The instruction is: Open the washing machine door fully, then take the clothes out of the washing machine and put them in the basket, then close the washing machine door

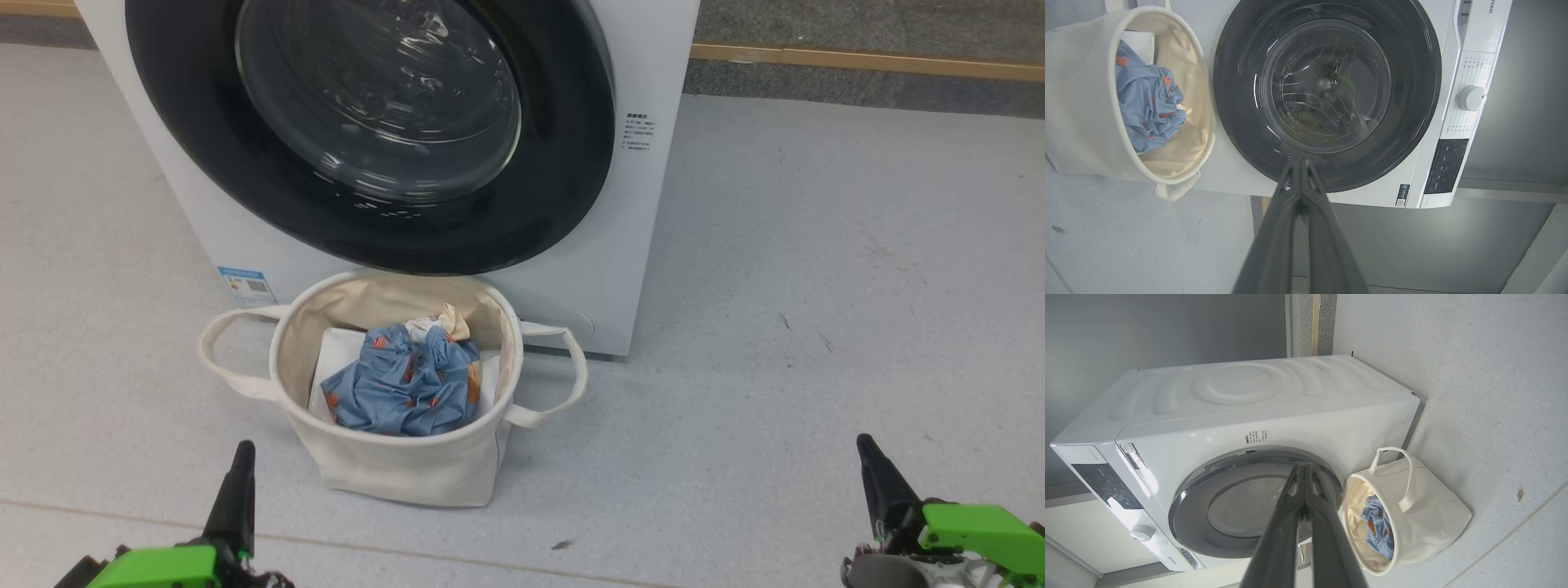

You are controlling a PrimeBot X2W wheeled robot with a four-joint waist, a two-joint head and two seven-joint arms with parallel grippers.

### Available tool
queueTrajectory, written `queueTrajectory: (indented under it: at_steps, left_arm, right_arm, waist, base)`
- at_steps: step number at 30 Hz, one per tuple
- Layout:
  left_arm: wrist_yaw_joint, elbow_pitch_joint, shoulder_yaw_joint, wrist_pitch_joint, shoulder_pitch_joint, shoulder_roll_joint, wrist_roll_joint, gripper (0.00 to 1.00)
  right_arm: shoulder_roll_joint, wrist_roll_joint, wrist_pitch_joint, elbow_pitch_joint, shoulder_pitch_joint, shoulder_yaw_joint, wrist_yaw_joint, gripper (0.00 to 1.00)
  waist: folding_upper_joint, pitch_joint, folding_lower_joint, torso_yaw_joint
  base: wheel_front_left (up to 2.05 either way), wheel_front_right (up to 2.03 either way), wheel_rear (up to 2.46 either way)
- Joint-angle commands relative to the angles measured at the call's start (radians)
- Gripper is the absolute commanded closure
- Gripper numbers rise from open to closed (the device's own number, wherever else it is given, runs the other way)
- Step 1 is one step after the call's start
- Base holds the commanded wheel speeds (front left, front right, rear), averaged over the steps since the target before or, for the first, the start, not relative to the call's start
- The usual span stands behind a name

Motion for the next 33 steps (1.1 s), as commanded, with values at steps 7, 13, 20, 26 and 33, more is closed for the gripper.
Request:
queueTrajectory:
  at_steps: [7, 13, 20, 26, 33]
  left_arm:
    - [0.002, -0.038, 0.034, 0.008, -0.024, 0.006, -0.004, 1.0]
    - [0.002, -0.038, 0.034, 0.008, -0.024, 0.006, -0.004, 1.0]
    - [0.002, -0.038, 0.034, 0.008, -0.024, 0.006, -0.004, 1.0]
    - [0.002, -0.038, 0.034, 0.008, -0.024, 0.006, -0.004, 1.0]
    - [0.002, -0.038, 0.034, 0.008, -0.024, 0.006, -0.004, 1.0]
  right_arm:
    - [-0.009, 0.005, 0.007, -0.039, -0.041, 0.019, 0.0, 1.0]
    - [-0.009, 0.006, 0.007, -0.039, -0.041, 0.019, 0.0, 1.0]
    - [-0.009, 0.006, 0.007, -0.039, -0.041, 0.019, 0.0, 1.0]
    - [-0.009, 0.006, 0.007, -0.039, -0.041, 0.019, 0.0, 1.0]
    - [-0.009, 0.006, 0.007, -0.039, -0.041, 0.019, 0.0, 1.0]
  waist:
    - [0.0, 0.0, 0.0, 0.0]
    - [0.0, 0.0, 0.0, 0.0]
    - [0.0, 0.0, 0.0, 0.0]
    - [0.0, 0.0, 0.0, 0.0]
    - [0.0, 0.0, 0.0, 0.0]
  base:
    - [0.0, 0.0, 0.0]
    - [0.0, 0.0, 0.0]
    - [0.0, 0.0, 0.0]
    - [0.0, 0.0, 0.0]
    - [0.0, 0.0, 0.0]
